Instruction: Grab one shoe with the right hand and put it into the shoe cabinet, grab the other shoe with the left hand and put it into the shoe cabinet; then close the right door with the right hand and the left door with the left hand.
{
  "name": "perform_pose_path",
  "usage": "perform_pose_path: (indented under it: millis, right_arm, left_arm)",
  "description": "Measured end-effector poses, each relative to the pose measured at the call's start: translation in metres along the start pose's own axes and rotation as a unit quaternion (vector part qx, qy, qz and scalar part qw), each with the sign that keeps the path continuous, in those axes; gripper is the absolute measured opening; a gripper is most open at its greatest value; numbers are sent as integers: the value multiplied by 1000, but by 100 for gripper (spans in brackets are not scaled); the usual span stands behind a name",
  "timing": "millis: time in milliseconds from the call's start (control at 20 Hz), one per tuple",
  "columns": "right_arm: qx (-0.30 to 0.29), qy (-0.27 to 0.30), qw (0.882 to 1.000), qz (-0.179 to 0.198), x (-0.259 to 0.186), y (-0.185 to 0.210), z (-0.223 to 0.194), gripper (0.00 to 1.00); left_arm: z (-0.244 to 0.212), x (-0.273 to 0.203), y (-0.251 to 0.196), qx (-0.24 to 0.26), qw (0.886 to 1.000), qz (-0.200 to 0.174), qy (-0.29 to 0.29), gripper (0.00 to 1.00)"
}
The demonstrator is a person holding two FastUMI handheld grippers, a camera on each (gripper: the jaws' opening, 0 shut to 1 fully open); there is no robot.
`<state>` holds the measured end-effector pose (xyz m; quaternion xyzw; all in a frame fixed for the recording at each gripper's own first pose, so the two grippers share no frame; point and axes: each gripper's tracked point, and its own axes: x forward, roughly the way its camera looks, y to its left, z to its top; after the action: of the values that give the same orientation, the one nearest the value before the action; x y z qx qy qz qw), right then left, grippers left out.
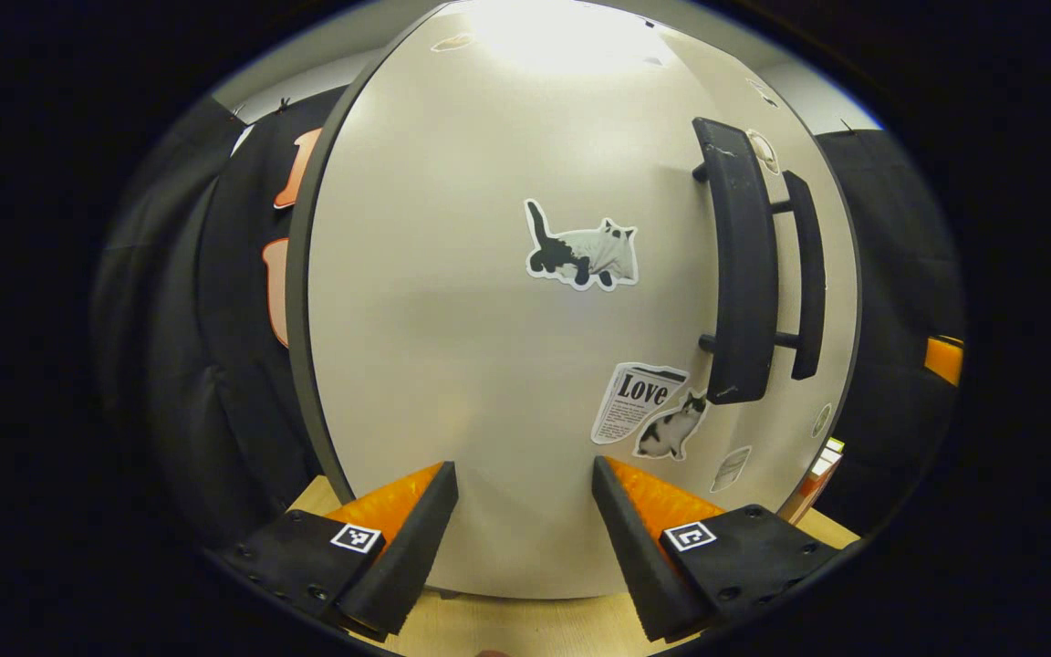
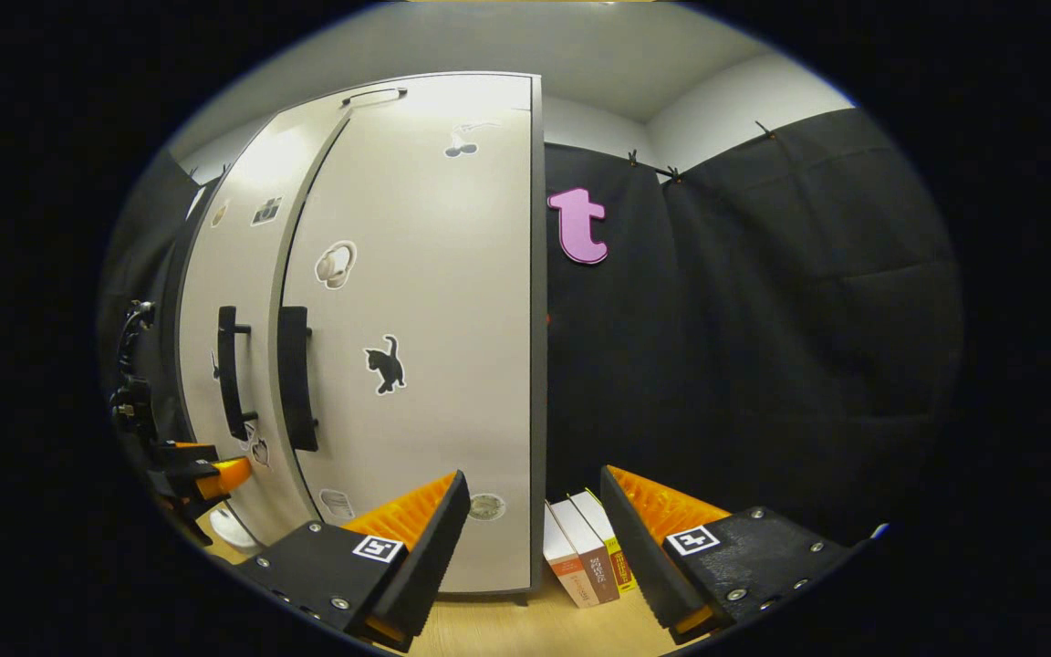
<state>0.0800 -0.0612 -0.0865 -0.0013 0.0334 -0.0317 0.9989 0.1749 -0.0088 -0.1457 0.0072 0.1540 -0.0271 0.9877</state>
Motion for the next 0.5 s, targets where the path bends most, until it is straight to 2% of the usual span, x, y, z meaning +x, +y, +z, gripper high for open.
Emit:
perform_pose_path:
  millis: [100, 300, 500]
  right_arm:
    - [-3, -2, 1000, 12, 4, 5, 9, 90]
    - [-13, -20, 999, 30, 1, 13, 42, 89]
    - [-16, -38, 998, 50, -13, 24, 79, 89]
  left_arm:
    - [8, -7, 1, 2, 1000, 3, 3, 99]
    - [44, -55, 13, -5, 1000, 3, -14, 97]
    - [99, -103, 40, -12, 998, 19, -53, 96]
